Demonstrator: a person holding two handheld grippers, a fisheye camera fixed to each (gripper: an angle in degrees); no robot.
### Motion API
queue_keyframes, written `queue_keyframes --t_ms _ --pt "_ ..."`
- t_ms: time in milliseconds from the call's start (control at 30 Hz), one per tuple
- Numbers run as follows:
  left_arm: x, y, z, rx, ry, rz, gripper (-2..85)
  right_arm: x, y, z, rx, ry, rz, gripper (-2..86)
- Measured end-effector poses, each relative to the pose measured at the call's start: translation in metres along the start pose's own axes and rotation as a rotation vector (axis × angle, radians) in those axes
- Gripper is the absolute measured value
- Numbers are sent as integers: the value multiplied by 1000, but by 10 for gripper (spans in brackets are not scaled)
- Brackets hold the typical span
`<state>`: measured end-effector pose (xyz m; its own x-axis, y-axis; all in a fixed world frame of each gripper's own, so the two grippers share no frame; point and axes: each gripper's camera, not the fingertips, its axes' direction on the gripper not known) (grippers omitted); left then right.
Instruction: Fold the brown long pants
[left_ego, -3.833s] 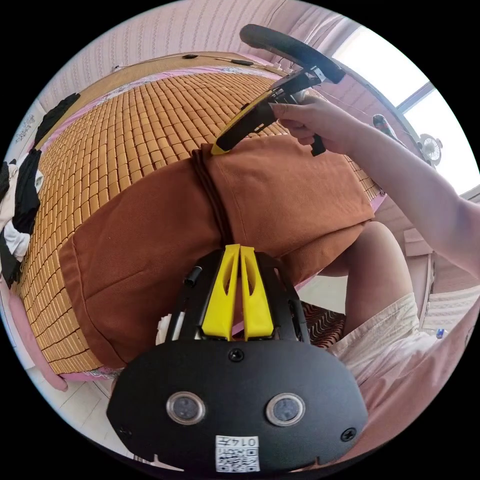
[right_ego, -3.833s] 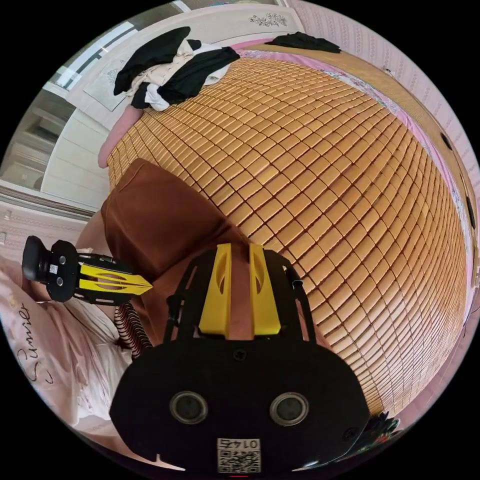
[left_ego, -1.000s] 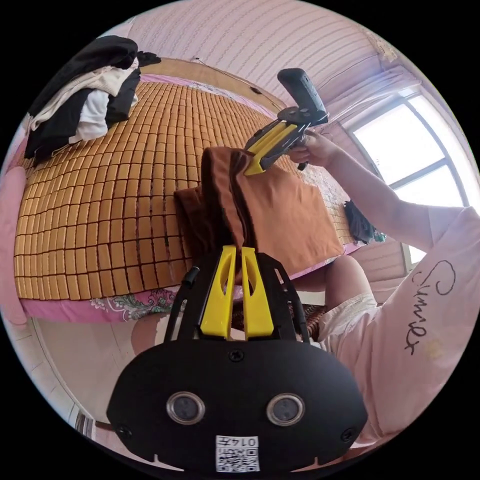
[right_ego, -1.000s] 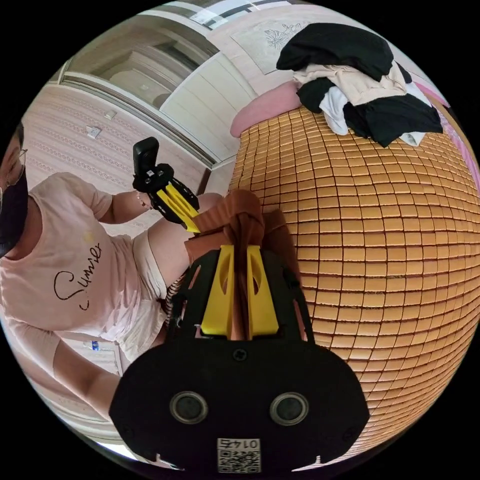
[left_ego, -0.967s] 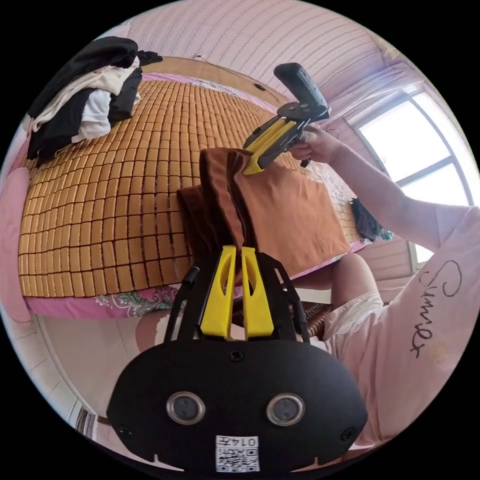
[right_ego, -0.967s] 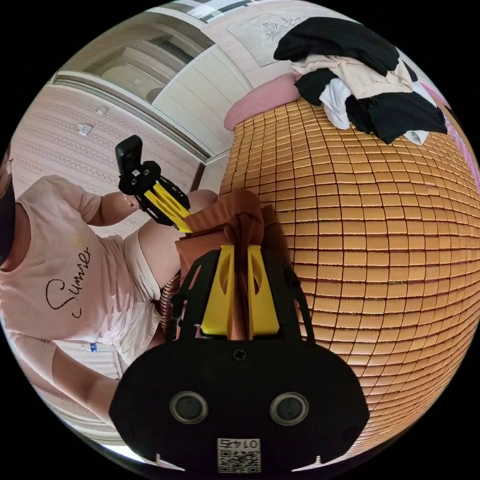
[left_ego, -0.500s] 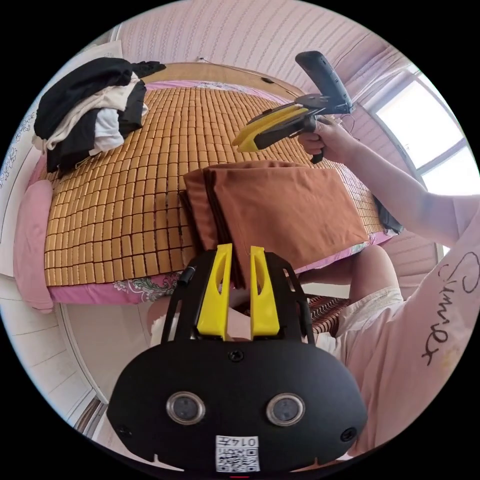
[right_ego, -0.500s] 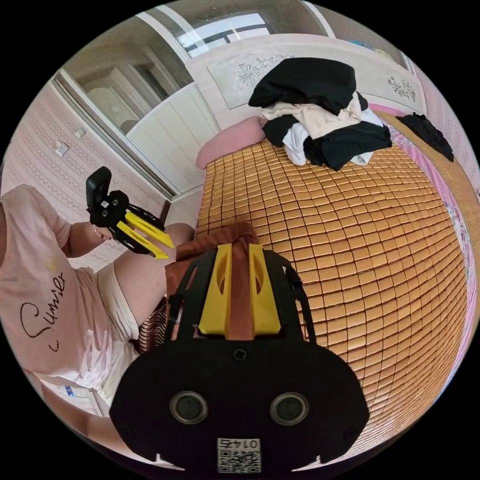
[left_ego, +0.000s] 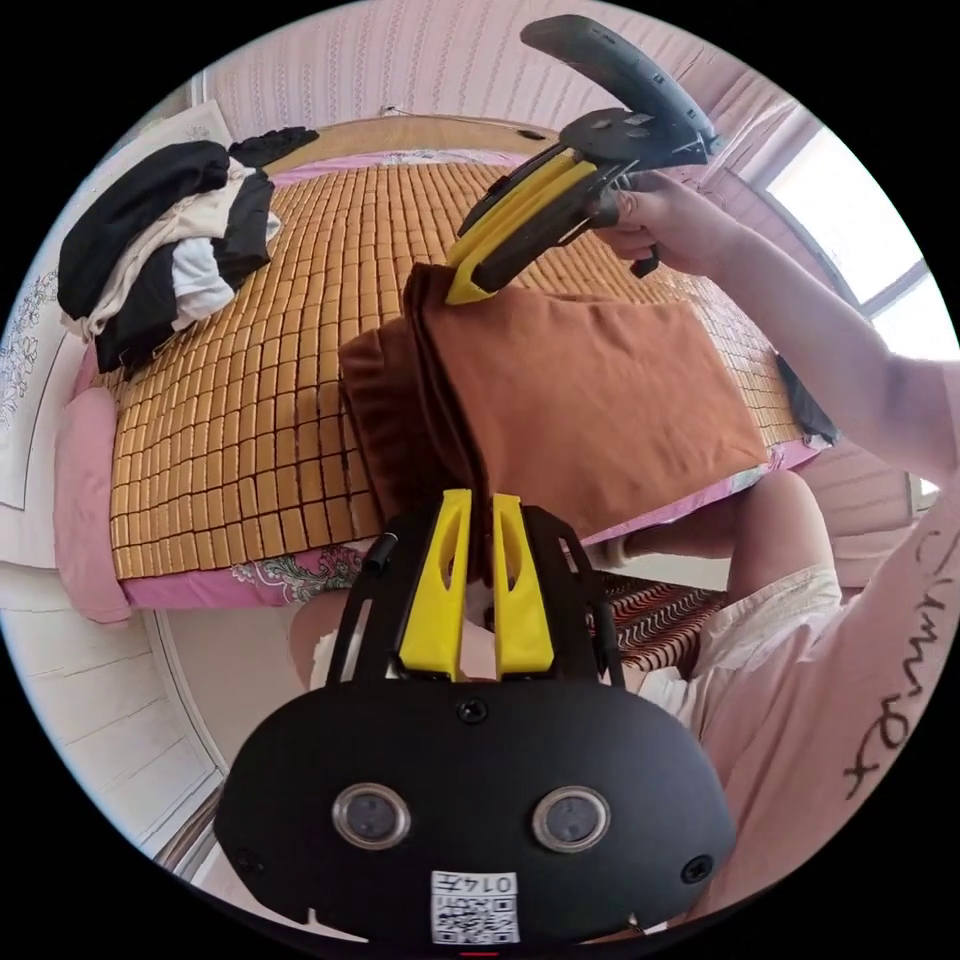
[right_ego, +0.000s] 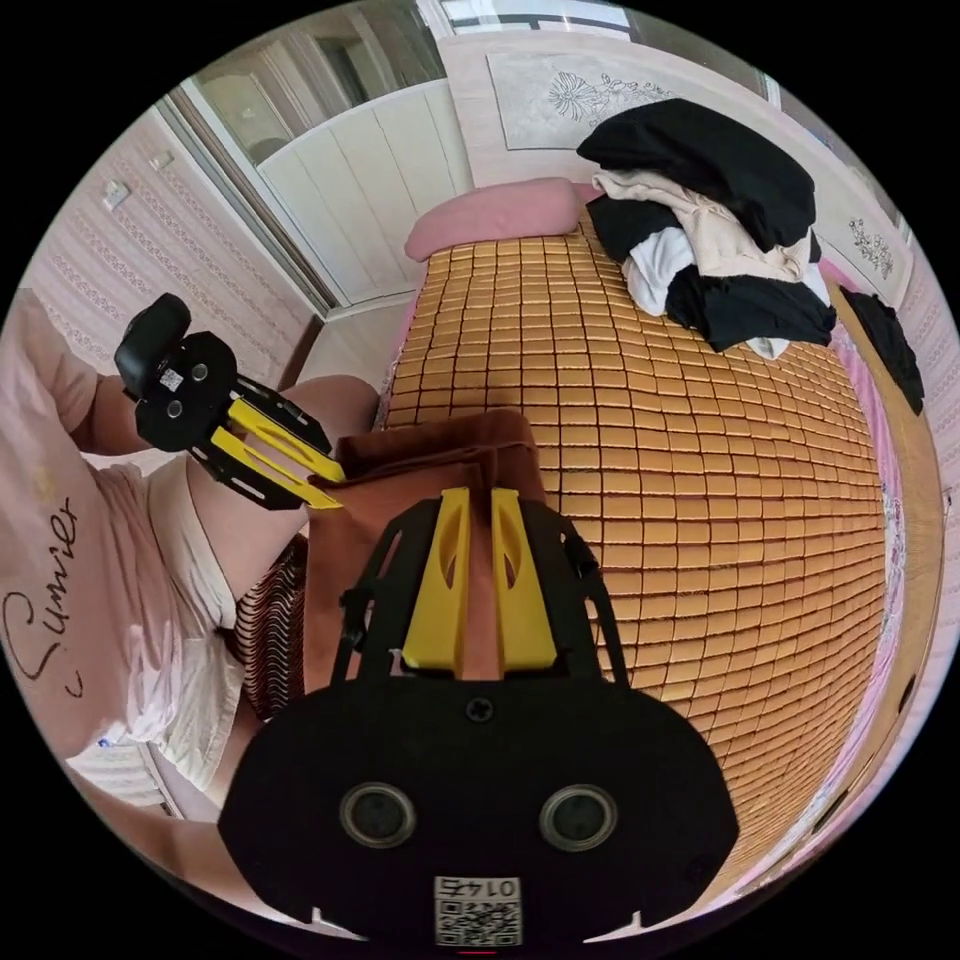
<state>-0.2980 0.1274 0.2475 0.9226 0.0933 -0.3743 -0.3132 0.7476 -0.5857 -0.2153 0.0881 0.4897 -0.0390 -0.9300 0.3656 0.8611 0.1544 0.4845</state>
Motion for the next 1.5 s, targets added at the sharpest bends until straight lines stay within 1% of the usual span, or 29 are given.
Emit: queue_keyframes --t_ms 67,100,167,200,233,300,333,400,500,533,600,633,667,733,767,867,933,967,1000,1033,1100,1167,1200,1267,1367,1400,1433,1467,1500 --pt "4 8 -40 102 55 1 34 -7 -8 -30 26 -18 -37 32" --pt "3 10 -47 117 45 -3 35 -8 -20 -41 32 -31 -51 33" --pt "-10 12 -53 126 -45 -53 43 -5 -47 -39 41 -15 -49 37" --pt "-16 11 -46 101 -56 -71 45 2 -65 -19 13 5 -18 42" --pt "-29 6 -24 30 -41 -121 50 12 -79 11 -60 21 33 48" --pt "-43 0 17 -93 -10 -163 66 29 -80 49 -164 69 127 51" --pt "-44 -1 31 -144 -47 -155 75 36 -68 50 -144 50 189 57" --pt "-40 2 24 -105 -57 -135 80 43 -39 21 -57 38 286 59" --pt "-28 12 -1 -42 -169 -113 70 31 42 -45 71 198 450 32" --pt "-19 15 -14 3 -198 -83 55 20 78 -63 78 248 510 17" --pt "1 16 -26 70 -152 -10 22 7 124 -73 18 296 617 6" --pt "17 12 -27 97 -72 69 5 0 144 -71 -43 280 662 3" --pt "36 6 -19 112 3 135 -3 -3 150 -68 -65 263 681 1" --pt "65 -7 4 79 92 227 -7 -10 142 -58 -70 161 657 -2" --pt "85 -15 20 50 123 287 -8 -11 133 -56 -66 147 631 -3" --pt "121 -33 42 28 162 401 -9 -6 73 -43 -127 181 489 -4" --pt "133 -39 58 4 111 443 -10 11 37 -22 -245 217 433 -4" --pt "137 -42 78 -80 72 468 -10 15 32 -12 -295 222 419 -4" --pt "138 -42 89 -115 57 472 -10 23 29 5 -378 218 408 -5" --pt "136 -40 93 -70 76 469 -10 28 27 -3 -371 194 419 -5" --pt "133 -43 90 -85 102 450 -9 39 25 -15 -402 125 441 -5" --pt "137 -44 78 -76 80 472 -9 40 20 -35 -440 163 411 -5" --pt "138 -43 75 -66 68 474 -9 43 18 -50 -414 224 412 -6" --pt "138 -42 86 -103 49 470 -9 54 19 -49 -426 188 426 -6" --pt "136 -48 91 -105 80 454 -9 65 27 -65 -419 140 439 -8" --pt "135 -51 89 -113 88 446 -8 65 36 -82 -367 133 462 -8" --pt "132 -56 83 -108 115 424 -8 62 52 -109 -265 153 504 -7" --pt "129 -62 73 -76 147 411 -8 57 63 -126 -200 170 522 -7" --pt "127 -65 68 -65 160 409 -7 44 91 -164 -59 197 591 -6"
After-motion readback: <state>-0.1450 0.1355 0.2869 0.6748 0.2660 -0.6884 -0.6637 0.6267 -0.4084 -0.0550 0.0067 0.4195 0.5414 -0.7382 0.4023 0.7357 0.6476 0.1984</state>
